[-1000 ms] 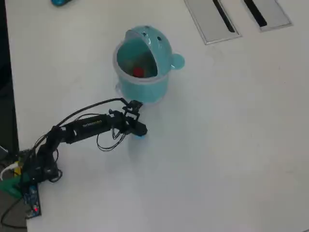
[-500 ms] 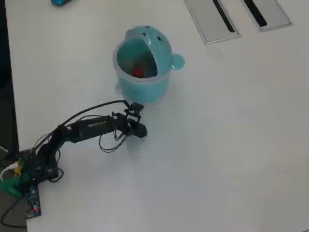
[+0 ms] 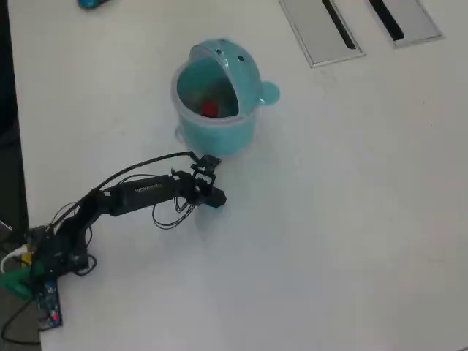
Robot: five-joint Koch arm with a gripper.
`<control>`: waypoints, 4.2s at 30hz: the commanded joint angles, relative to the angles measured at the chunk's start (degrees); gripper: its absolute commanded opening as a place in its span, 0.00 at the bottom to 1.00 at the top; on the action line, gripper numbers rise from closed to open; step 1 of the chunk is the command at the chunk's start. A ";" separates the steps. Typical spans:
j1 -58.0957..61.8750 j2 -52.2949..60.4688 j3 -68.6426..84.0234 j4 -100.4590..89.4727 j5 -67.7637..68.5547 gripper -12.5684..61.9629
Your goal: Grasp RGB lego blocks and put them in the bin one by one.
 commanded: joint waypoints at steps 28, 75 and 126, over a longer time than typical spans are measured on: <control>-11.69 15.73 -43.42 18.72 9.58 0.34; -19.42 -9.05 -68.03 -2.29 15.29 0.61; -8.44 40.96 -16.79 11.60 20.65 0.65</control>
